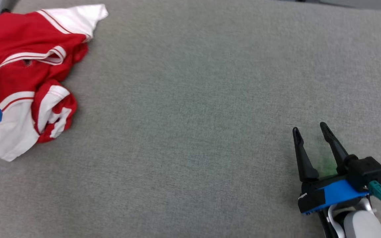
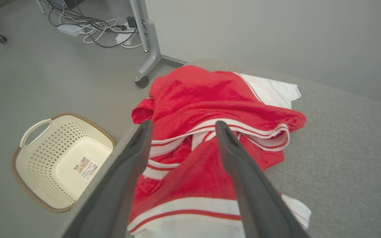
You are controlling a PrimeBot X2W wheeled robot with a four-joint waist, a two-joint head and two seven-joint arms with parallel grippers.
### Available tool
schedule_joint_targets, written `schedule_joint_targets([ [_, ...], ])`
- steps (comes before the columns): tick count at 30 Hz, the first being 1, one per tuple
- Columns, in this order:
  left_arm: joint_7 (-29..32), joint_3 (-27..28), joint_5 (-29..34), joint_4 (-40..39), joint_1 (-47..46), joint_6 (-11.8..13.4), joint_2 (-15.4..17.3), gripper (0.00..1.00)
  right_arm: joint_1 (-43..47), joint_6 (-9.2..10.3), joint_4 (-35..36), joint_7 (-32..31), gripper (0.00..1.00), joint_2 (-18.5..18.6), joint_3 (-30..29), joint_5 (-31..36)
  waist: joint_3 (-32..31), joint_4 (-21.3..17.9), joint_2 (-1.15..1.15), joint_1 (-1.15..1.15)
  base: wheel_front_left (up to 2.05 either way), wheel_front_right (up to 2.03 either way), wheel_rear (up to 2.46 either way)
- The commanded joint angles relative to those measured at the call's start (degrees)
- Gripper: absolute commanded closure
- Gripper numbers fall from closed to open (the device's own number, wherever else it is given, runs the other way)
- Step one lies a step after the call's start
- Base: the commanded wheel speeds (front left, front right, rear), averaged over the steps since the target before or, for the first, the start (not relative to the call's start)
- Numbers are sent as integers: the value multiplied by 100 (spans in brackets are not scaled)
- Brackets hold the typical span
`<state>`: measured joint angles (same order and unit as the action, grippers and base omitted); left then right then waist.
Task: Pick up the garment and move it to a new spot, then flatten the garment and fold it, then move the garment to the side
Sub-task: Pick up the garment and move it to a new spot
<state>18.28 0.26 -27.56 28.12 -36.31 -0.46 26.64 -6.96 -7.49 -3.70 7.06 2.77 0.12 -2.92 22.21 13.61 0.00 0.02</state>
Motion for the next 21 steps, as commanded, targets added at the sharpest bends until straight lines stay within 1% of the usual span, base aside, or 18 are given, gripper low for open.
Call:
schedule_joint_targets([
  [1,112,97,-132,162,-210,34,48,0,-113,-1,126,-50,0,20,-2,47,180,-134,0,-2,0,0,0],
  [7,549,235,-393,435,-314,120,111,0,-124,-1,261,-54,0,20,-12,24,475,-479,0,-2,0,0,0],
  [11,1092,201,-514,571,-254,210,90,0,-141,-1,235,18,0,20,14,-33,514,-602,0,-2,0,0,0],
  [12,1251,180,-549,583,-211,238,94,26,-146,-1,218,41,0,20,21,-54,503,-626,0,-2,0,0,0],
  [13,1396,161,-564,579,-175,246,117,56,-159,-1,189,55,0,20,37,-86,489,-645,0,-2,0,0,0],
  [14,1558,140,-573,571,-130,257,141,100,-173,-1,162,71,0,20,52,-106,471,-663,0,-2,0,0,0],
  [16,1859,96,-640,536,-56,207,174,100,-189,-1,103,103,0,20,68,-160,410,-687,0,-2,0,0,0],
  [18,2018,103,-704,455,18,204,181,100,-182,-1,27,146,0,20,57,-220,317,-692,0,-2,0,0,0],
  [21,1975,108,-670,238,89,190,282,100,-159,-1,-63,206,0,20,13,-284,146,-663,0,-2,0,0,0],
])
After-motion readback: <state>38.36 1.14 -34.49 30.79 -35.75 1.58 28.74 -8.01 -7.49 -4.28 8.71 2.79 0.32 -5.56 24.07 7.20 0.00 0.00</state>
